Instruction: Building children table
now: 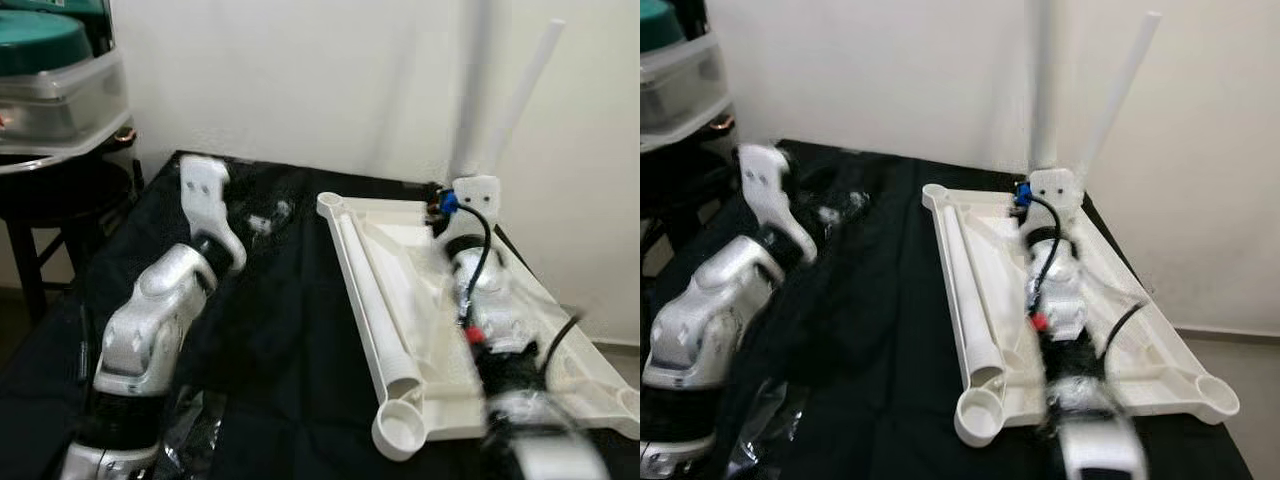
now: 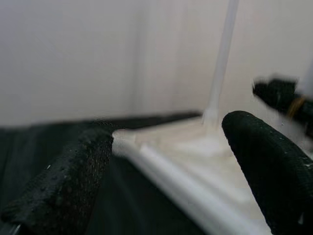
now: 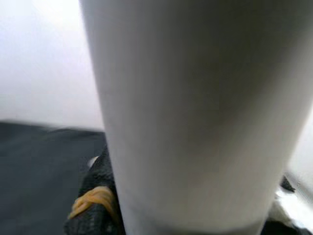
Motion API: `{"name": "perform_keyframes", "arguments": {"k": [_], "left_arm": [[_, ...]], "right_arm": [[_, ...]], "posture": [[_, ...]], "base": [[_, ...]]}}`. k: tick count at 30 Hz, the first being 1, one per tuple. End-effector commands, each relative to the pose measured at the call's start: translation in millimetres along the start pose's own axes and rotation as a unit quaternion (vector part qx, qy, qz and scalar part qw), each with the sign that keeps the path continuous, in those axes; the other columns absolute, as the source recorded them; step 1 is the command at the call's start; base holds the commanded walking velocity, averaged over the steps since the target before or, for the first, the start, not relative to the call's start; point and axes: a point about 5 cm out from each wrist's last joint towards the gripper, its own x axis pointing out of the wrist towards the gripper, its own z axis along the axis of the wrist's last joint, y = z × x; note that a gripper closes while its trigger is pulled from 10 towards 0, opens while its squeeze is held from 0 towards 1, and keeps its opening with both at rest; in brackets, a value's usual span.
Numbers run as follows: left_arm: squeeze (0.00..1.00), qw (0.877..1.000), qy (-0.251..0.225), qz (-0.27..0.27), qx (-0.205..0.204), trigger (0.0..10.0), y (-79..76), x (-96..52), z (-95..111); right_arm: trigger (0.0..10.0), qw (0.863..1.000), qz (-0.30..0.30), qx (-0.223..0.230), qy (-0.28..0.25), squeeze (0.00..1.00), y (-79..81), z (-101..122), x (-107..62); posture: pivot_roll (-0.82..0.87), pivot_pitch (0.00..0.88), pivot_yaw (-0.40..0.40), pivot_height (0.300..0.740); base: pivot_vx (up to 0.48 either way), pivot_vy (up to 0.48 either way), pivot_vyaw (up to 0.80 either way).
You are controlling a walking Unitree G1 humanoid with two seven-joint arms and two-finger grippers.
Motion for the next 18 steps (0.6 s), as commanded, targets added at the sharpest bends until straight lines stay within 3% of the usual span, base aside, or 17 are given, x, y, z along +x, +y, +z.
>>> {"name": "perform_keyframes", "arguments": {"k": [1,3,6,11,18], "left_arm": [[0.00,1.000,0.012,-0.011,0.022,10.0,-2.2,-2.9,-3.4],[0.00,0.997,0.031,-0.033,0.060,10.0,-8.7,-9.9,-13.8],[0.01,0.996,0.031,-0.040,0.068,10.0,-12.9,-12.8,-18.0],[0.00,0.998,0.022,-0.041,0.049,10.0,-15.4,-12.3,-16.5],[0.00,0.997,0.023,-0.027,0.066,10.0,-10.8,-10.3,-18.4]], "right_arm": [[0.0,0.999,0.018,0.030,-0.036,0.00,3.5,17.0,-1.8],[0.0,0.995,0.056,0.052,-0.057,0.00,23.9,25.1,-9.5],[0.0,0.993,0.075,0.059,-0.069,0.00,34.9,30.1,-13.5],[0.0,0.992,0.087,0.044,-0.079,0.00,40.9,31.4,-15.7],[0.0,0.993,0.082,0.042,-0.072,0.00,38.6,27.3,-20.1]], "posture": [[0.07,0.000,-0.120,0.740],[0.08,0.000,-0.116,0.740],[0.08,0.000,-0.113,0.740],[0.08,0.000,-0.115,0.740],[0.08,0.000,-0.109,0.740]], "base": [[0.000,0.000,0.00],[0.000,0.000,0.00],[0.000,-0.210,0.00],[0.000,-0.423,0.00],[0.000,-0.480,0.00]]}}
